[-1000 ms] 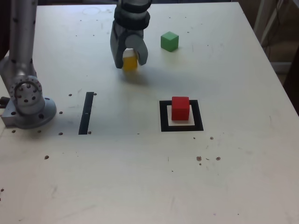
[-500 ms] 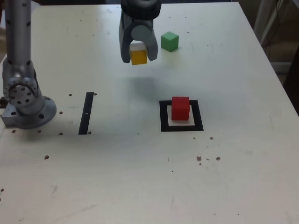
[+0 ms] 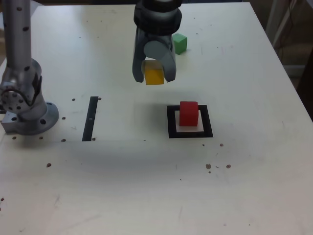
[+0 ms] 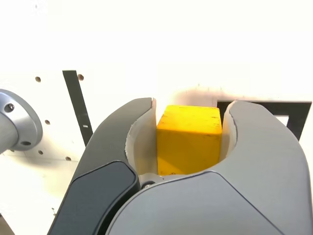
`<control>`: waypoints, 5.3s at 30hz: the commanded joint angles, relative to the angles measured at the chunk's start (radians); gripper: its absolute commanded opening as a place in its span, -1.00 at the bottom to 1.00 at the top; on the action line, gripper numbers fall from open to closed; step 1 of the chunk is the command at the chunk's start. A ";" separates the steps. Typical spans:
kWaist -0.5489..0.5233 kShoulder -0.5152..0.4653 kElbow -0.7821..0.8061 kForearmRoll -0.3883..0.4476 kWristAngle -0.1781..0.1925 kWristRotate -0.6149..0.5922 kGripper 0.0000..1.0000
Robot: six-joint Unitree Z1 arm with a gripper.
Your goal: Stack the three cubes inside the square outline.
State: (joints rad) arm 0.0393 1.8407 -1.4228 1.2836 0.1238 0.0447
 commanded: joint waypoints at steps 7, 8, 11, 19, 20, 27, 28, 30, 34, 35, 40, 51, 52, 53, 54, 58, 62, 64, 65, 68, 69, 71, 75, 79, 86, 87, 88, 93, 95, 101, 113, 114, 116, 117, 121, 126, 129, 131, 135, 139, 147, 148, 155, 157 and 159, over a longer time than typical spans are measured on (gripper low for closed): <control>-0.086 0.038 -0.106 0.058 -0.005 -0.038 -0.48; -0.095 0.048 -0.118 0.060 -0.009 -0.040 -0.48; -0.118 0.076 -0.149 0.067 -0.022 -0.045 -0.48; -0.150 0.128 -0.177 0.065 -0.036 -0.064 -0.47; -0.152 0.133 -0.178 0.064 -0.037 -0.067 -0.47; -0.168 0.171 -0.200 0.054 -0.028 -0.084 -0.47; -0.168 0.172 -0.203 0.053 -0.022 -0.086 -0.47; -0.168 0.174 -0.207 0.050 -0.015 -0.088 -0.47; -0.169 0.179 -0.213 0.043 -0.009 -0.092 -0.47; -0.170 0.181 -0.216 0.040 -0.010 -0.092 -0.47; -0.172 0.197 -0.222 0.027 -0.007 -0.093 -0.47; -0.173 0.225 -0.223 0.021 0.001 -0.094 -0.41; -0.173 0.226 -0.223 0.021 0.001 -0.094 -0.39; -0.173 0.226 -0.224 0.021 0.001 -0.094 -0.37; -0.173 0.227 -0.224 0.021 0.001 -0.094 -0.36; -0.173 0.230 -0.225 0.019 0.001 -0.093 -0.30; -0.173 0.234 -0.225 0.013 -0.001 -0.091 -0.15; -0.173 0.237 -0.225 0.008 -0.004 -0.088 -0.02; -0.173 0.239 -0.225 0.006 -0.005 -0.087 0.05; -0.173 0.241 -0.224 -0.001 -0.007 -0.084 0.20; -0.173 0.241 -0.223 -0.002 -0.007 -0.083 0.23; -0.173 0.238 -0.221 -0.002 -0.005 -0.083 0.34; -0.168 0.225 -0.208 0.001 0.000 -0.085 0.71; -0.161 0.211 -0.196 0.008 0.009 -0.088 0.93; -0.159 0.150 -0.177 0.013 0.026 -0.094 0.99; -0.158 0.140 -0.173 0.013 0.027 -0.094 0.99; -0.158 0.130 -0.169 0.014 0.028 -0.095 0.99; -0.148 0.089 -0.156 0.032 0.038 -0.090 0.99; -0.137 0.077 -0.152 0.040 0.044 -0.082 0.99; -0.074 0.058 -0.137 0.054 0.050 -0.036 0.99; 0.150 0.039 -0.158 0.055 0.066 0.114 0.99; 0.173 0.044 -0.167 0.055 0.066 0.132 0.99; 0.226 0.058 -0.193 0.056 0.066 0.175 0.99; 0.255 0.068 -0.214 0.056 0.067 0.200 0.99; 0.359 0.131 -0.317 0.060 0.071 0.289 0.99; 0.442 0.221 -0.417 0.081 0.074 0.328 0.99; 0.491 0.283 -0.487 0.102 0.073 0.336 0.99; 0.517 0.316 -0.529 0.114 0.071 0.337 0.99; 0.550 0.368 -0.609 0.131 0.063 0.337 0.98; 0.573 0.409 -0.658 0.143 0.055 0.335 0.97; 0.578 0.437 -0.610 0.158 0.026 0.254 0.94; 0.578 0.439 -0.606 0.161 0.020 0.235 0.94; 0.569 0.467 -0.614 0.157 -0.009 0.111 0.91; 0.568 0.475 -0.622 0.152 -0.008 0.092 0.89; 0.569 0.482 -0.627 0.146 -0.004 0.080 0.89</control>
State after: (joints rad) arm 0.6074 2.3132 -2.0437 1.4336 0.1158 0.1330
